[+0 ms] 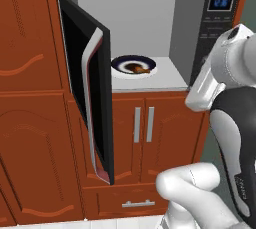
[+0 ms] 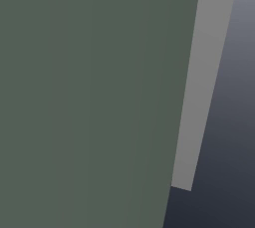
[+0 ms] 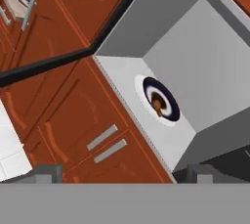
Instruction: Pick the chicken drumstick from the counter and place it in the microwave. Then turn on the microwave.
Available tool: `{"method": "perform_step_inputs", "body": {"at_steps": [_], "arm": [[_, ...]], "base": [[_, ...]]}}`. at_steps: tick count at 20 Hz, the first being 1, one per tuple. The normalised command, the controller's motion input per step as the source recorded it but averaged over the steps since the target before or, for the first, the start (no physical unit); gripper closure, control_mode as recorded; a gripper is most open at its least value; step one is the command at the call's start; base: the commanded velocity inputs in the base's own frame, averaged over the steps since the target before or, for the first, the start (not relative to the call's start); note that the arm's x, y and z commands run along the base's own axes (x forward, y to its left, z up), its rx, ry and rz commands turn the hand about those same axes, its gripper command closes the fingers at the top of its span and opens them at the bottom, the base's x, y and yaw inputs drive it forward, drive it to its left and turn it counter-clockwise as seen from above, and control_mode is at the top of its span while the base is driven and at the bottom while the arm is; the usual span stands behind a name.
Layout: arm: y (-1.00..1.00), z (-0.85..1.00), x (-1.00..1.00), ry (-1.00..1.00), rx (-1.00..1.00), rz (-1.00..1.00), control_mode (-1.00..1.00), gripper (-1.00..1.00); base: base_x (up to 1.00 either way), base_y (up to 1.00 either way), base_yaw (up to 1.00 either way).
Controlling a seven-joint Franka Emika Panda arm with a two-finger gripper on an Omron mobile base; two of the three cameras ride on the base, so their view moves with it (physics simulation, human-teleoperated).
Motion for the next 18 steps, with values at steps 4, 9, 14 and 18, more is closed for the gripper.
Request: {"method": "perform_step_inputs", "body": {"at_steps": [4,9,14,18], "arm": [[0.06,0.05,-1.0,0.18,-0.03,-0.03,-1.0,-1.0],[0.41,-0.04,-0.71,0.05,-0.07,-0.02,-1.0,-1.0],[0.39,-0.05,-0.49,-0.07,-0.06,0.0,-1.0,-1.0],[0.35,-0.11,-0.2,-0.14,-0.09,0.0,-1.0,-1.0]], "base": [[0.0,0.0,0.0],[0.0,0.0,0.0],[0.0,0.0,0.0],[0.0,0.0,0.0]]}}
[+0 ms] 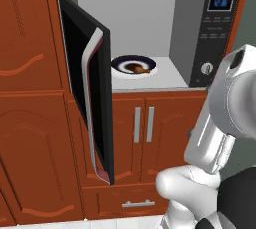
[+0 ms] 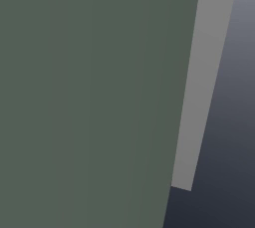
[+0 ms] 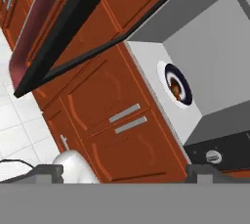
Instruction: Pick the chicken drumstick from the counter and place it in the microwave. Then turn on the microwave.
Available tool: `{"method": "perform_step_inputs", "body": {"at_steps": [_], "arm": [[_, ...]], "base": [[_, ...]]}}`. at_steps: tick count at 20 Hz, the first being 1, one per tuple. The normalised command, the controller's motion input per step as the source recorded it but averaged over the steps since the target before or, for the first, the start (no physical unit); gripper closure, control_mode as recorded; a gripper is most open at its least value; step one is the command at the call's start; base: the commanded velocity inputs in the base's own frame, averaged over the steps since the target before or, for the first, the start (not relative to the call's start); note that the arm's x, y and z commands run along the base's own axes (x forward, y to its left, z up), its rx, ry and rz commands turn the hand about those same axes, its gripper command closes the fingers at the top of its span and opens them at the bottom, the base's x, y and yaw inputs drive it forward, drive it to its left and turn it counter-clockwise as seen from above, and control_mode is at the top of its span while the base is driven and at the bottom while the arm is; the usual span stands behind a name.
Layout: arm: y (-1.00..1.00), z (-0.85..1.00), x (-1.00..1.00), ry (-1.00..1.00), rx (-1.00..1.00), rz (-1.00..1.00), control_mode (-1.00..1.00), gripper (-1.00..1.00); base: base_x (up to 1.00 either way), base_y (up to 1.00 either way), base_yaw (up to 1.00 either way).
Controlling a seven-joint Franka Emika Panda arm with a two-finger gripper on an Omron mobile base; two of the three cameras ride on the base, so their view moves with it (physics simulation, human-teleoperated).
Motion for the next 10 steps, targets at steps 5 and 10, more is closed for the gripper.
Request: {"method": "perform_step_inputs", "body": {"at_steps": [5,10], "arm": [[0.41,-0.15,0.01,-0.03,-0.09,0.0,-1.0,-1.0],[0.4,-0.24,0.0,-0.03,-0.08,0.01,-1.0,-1.0]], "base": [[0.0,0.0,0.0],[0.0,0.0,0.0]]}}
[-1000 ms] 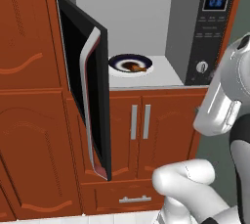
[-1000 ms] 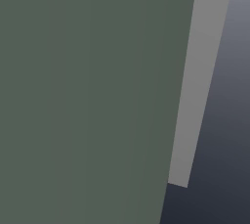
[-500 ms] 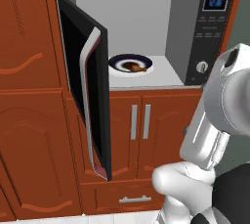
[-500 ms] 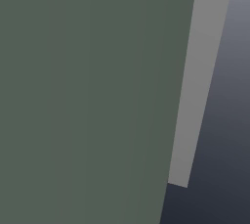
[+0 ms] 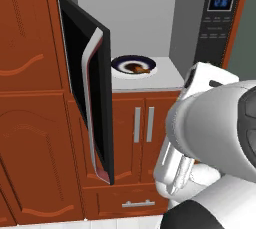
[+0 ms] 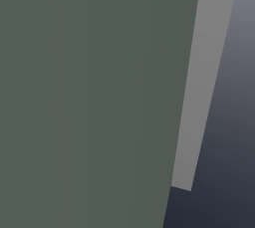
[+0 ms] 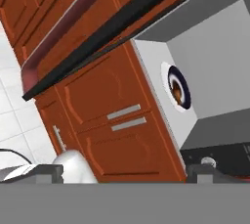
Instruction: Pick the chicken drumstick from the counter and place it in the microwave. Then turn on the microwave.
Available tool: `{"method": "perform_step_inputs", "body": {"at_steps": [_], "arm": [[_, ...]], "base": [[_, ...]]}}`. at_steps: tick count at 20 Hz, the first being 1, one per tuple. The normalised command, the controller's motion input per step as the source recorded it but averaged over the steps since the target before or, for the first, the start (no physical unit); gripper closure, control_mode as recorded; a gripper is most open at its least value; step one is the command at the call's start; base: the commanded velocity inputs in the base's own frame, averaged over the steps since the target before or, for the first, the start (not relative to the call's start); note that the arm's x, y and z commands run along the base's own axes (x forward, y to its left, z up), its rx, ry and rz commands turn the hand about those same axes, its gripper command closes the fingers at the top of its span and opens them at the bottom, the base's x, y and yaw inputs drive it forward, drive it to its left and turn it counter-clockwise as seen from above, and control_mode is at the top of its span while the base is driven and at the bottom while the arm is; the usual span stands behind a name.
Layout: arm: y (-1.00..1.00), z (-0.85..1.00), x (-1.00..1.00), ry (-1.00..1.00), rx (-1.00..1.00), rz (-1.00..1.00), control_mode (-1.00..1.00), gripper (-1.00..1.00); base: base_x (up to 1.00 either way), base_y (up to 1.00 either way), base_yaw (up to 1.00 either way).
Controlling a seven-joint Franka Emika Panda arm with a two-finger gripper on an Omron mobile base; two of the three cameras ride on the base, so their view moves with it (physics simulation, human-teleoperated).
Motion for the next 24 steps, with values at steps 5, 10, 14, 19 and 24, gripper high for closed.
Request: {"method": "perform_step_inputs", "body": {"at_steps": [5,10,14,19,24], "arm": [[0.38,-0.01,-0.28,-0.06,-0.07,0.03,-1.0,-1.0],[0.65,-0.04,-0.08,-0.02,-0.12,0.05,-1.0,-1.0],[0.79,-0.11,0.01,-0.01,-0.16,0.05,-1.0,-1.0],[0.67,-0.31,0.36,0.0,-0.17,0.0,-1.0,-1.0],[0.53,-0.36,0.49,0.0,-0.15,0.0,-1.0,-1.0]], "base": [[0.0,0.0,0.0],[0.0,0.0,0.0],[0.0,0.0,0.0],[0.0,0.0,0.0],[0.0,0.0,0.0]]}}
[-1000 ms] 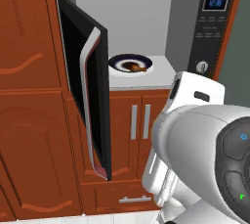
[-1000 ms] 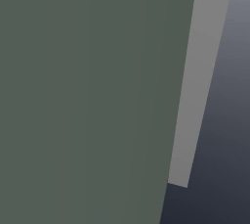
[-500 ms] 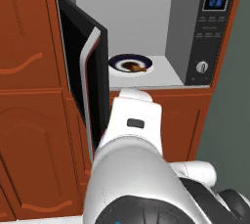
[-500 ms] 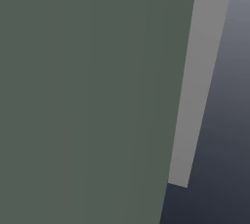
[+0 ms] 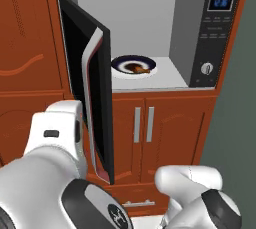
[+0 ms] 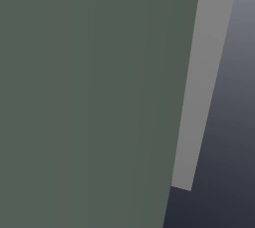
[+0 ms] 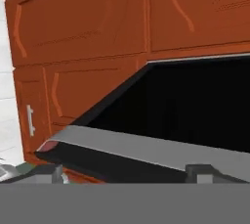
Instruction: Pick the chicken drumstick from the counter and place it in the microwave. Then turn on the microwave.
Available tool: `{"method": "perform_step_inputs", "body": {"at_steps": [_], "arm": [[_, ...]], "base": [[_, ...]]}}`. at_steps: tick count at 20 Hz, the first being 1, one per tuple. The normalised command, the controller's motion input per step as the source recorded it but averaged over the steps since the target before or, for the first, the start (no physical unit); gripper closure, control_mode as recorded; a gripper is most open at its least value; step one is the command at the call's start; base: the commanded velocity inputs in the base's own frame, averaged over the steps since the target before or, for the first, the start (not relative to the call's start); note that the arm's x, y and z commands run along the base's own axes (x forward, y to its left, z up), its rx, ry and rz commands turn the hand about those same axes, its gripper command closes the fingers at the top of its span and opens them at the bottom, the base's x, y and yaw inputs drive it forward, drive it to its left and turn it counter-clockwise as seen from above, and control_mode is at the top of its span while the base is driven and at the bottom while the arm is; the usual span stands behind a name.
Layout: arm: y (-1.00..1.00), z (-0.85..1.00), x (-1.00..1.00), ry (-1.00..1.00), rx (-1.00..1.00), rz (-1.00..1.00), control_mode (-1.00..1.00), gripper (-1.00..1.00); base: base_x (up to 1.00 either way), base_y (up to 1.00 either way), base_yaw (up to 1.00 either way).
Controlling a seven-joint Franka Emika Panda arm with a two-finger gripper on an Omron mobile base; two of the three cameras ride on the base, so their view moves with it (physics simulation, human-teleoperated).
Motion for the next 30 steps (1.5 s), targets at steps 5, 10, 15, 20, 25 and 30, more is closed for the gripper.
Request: {"method": "perform_step_inputs", "body": {"at_steps": [5,10,15,20,25,30], "arm": [[0.27,-0.28,0.65,0.0,-0.12,0.0,-1.0,-1.0],[0.0,-0.12,0.74,0.0,-0.04,0.0,-1.0,-1.0],[-0.04,-0.15,0.6,0.0,-0.02,0.0,-1.0,-1.0],[-0.38,-0.03,0.41,0.0,0.0,0.0,-1.0,-1.0],[-0.71,0.0,0.09,0.0,0.0,0.0,-1.0,-1.0],[-0.7,0.0,0.02,0.0,0.0,0.0,-1.0,-1.0]], "base": [[0.0,0.0,0.0],[0.0,0.0,0.0],[0.0,0.0,0.0],[0.0,0.0,0.0],[0.0,0.0,0.0],[0.0,0.0,0.0]]}}
